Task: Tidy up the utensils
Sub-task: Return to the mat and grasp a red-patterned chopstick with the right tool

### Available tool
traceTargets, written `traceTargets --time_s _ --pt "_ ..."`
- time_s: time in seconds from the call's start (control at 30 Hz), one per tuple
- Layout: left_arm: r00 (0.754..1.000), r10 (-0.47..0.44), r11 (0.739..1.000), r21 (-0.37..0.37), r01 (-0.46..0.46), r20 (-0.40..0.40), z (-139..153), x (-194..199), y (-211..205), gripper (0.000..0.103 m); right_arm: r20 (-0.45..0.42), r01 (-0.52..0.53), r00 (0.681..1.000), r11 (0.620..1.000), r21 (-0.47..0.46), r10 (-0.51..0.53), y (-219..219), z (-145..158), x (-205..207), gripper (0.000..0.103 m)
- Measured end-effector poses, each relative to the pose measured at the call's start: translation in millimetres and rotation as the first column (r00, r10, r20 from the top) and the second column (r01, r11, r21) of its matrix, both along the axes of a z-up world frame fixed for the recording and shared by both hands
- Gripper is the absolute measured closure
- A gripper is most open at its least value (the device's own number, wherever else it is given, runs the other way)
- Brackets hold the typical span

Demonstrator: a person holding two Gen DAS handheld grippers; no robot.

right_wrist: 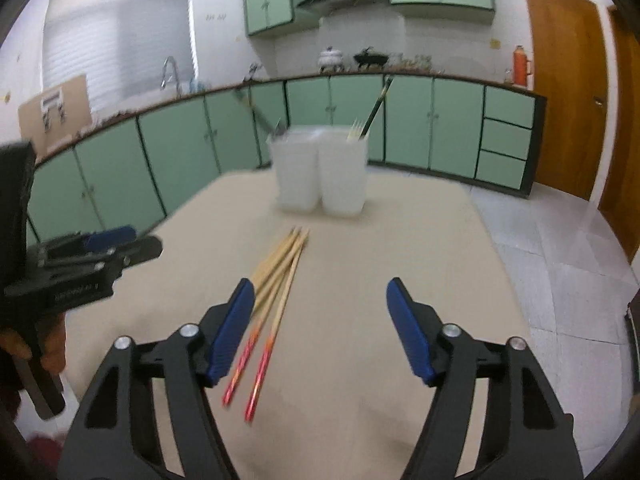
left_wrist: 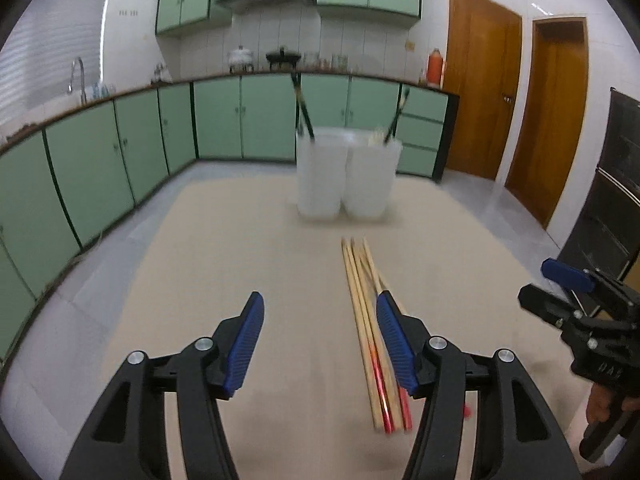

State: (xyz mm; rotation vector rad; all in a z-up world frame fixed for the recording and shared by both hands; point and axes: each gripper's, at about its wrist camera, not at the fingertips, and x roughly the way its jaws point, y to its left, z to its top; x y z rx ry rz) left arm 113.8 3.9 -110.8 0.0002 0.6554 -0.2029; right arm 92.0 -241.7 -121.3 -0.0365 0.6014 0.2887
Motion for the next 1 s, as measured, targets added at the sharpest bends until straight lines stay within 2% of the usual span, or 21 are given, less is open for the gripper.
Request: traceTargets --time_s 0.07,0.2,0.43,0.63,0.7,0.93,1.0 --pt "1.0 -0.009 1.0 0.007 0.009 -0.021 -12 -8 -2 0.045 -0.035 -0.016 0.999 1.0 -0.008 0.016 6 -12 -8 0.049" --pt "0.998 -0.006 1.0 0.001 0.006 -0.058 -26 -16 -3 0.045 -0.07 -0.019 0.997 1.0 0.007 0.019 15 -26 -18 0.053" --pt "0.994 -0.008 1.0 0.012 0.009 -0.105 -50 -24 -9 0.046 -0.132 -0.054 0.99 0.998 0.012 0.055 35 -51 -23 0.067" --pt "0.988 -0.031 0.999 0.009 0.033 -0.149 -61 -24 -13 0.046 -0.168 -0.089 0.982 0.996 -0.01 0.086 42 -56 -19 0.078" --pt "0.987 -0.037 0.999 0.012 0.039 -0.156 -62 -24 -16 0.046 -0.189 -0.088 0.978 0.996 -0.018 0.083 44 -60 -16 0.079" --pt "0.981 -0.056 0.998 0.019 0.06 -0.187 -69 -22 -20 0.047 -0.226 -0.07 0.972 0.997 -0.017 0.065 37 -67 -9 0.096" --pt "0.98 -0.059 0.998 0.02 0.064 -0.189 -69 -22 -21 0.047 -0.228 -0.067 0.972 0.998 -0.014 0.062 35 -66 -8 0.096"
